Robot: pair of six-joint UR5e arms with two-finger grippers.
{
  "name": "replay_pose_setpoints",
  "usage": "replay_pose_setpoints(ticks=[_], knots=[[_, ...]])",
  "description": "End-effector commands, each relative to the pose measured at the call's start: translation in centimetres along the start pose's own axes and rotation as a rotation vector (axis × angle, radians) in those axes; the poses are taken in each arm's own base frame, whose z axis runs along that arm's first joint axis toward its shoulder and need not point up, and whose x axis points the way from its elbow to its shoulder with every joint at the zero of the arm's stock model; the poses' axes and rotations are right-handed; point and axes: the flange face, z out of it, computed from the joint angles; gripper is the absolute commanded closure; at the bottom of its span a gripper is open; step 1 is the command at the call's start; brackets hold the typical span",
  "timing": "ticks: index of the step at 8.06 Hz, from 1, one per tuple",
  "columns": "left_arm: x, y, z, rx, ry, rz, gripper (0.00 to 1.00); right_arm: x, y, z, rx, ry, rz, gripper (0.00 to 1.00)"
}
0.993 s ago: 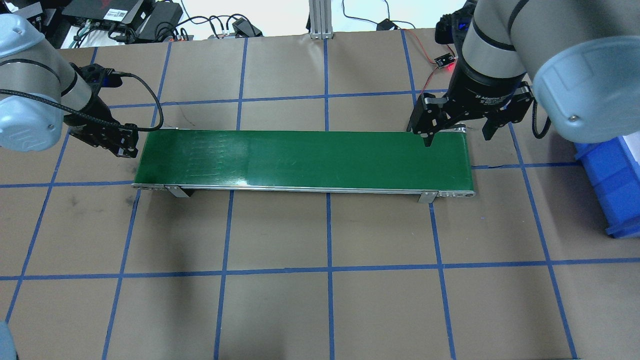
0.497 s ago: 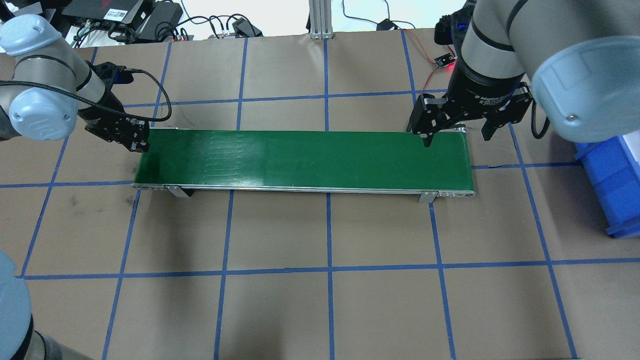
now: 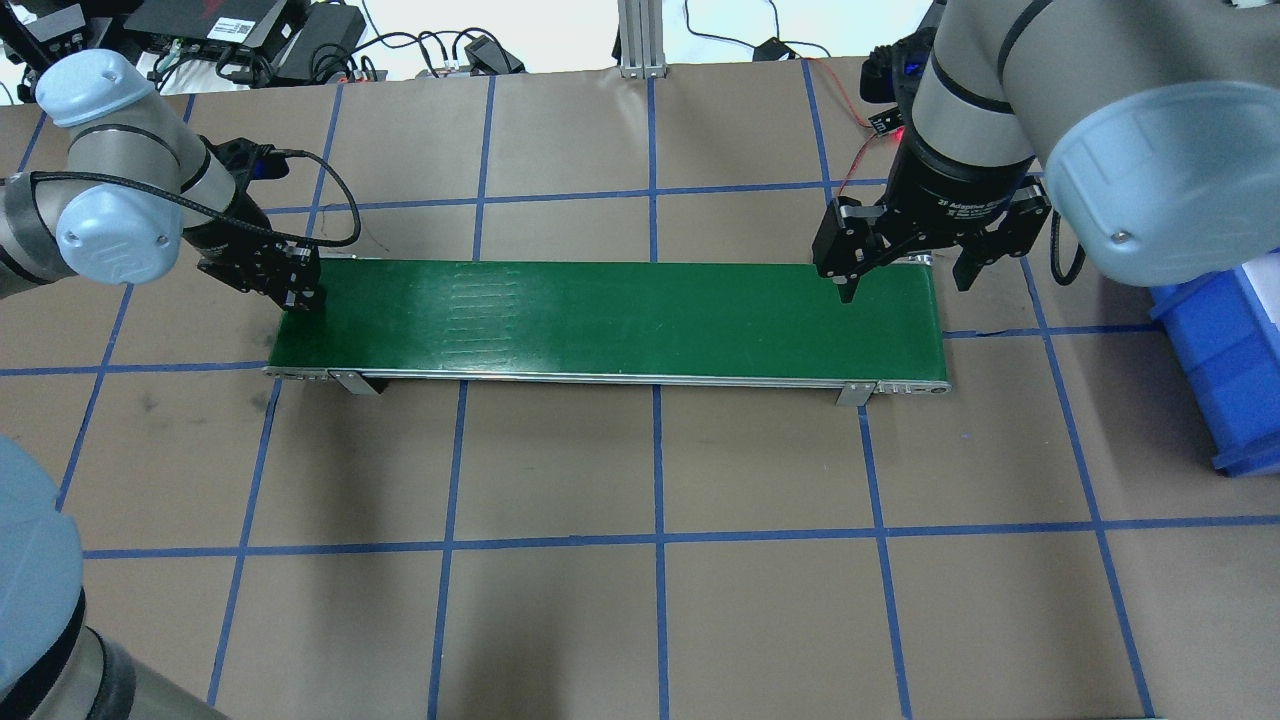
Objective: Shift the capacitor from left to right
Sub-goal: 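Lower the capacitor onto the belt and open the left gripper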
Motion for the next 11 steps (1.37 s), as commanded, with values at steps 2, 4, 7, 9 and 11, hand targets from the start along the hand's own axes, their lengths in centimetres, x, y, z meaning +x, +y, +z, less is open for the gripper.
replay_pose_setpoints(ticks=[2,4,7,9,11], knots=[[0.7,1.0,-0.5,-0.063,-0.012,-0.102,0.64,0.1,-0.2,0.4,-0.006,0.012,-0.002,0.00],[2.3,1.3,-2.2,-0.051,-0.030,-0.087,0.00,0.1,-0.5,0.2,0.018,0.008,0.001,0.00],[5.3,4.0,-6.7,-0.062,-0.028,-0.072,0.00,-0.1,-2.9,1.3,0.077,0.004,-0.001,0.00],[5.5,6.7,-10.0,-0.096,-0.098,-0.068,0.00,-0.2,-3.2,1.6,0.072,-0.003,0.000,0.00],[5.7,9.0,-12.8,-0.100,-0.115,-0.060,0.00,-0.2,-4.0,2.9,0.051,0.007,0.000,0.00]])
